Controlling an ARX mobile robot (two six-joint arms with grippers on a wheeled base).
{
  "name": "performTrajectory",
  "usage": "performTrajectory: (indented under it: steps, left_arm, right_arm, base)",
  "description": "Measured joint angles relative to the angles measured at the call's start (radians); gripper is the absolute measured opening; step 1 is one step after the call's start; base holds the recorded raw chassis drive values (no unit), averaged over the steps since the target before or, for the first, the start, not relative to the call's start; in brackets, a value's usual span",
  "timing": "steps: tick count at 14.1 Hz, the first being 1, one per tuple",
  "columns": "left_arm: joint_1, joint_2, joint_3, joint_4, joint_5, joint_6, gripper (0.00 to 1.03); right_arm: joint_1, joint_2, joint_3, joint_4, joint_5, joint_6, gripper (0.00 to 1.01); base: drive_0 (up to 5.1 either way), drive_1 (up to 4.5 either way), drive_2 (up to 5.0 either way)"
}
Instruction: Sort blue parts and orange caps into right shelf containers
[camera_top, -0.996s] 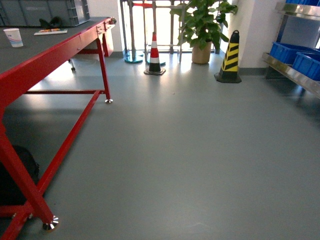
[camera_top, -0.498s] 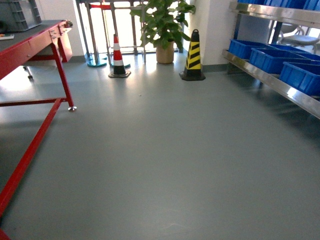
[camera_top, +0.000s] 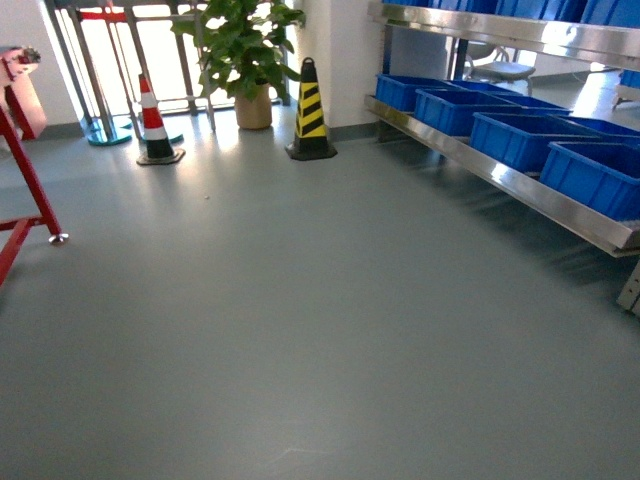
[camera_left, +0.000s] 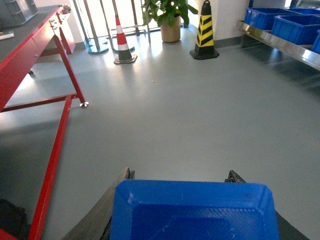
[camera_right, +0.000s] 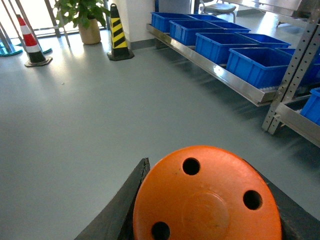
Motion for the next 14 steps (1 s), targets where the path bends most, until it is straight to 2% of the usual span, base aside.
performTrajectory:
  steps: [14]
  left_arm:
    - [0.000,0.000,0.000,0.000,0.000,0.000,0.44]
  right_arm:
    - [0.000,0.001,0.000,0.000,0.000,0.000,0.43]
  base:
    - [-1.5,-1.54,-1.5]
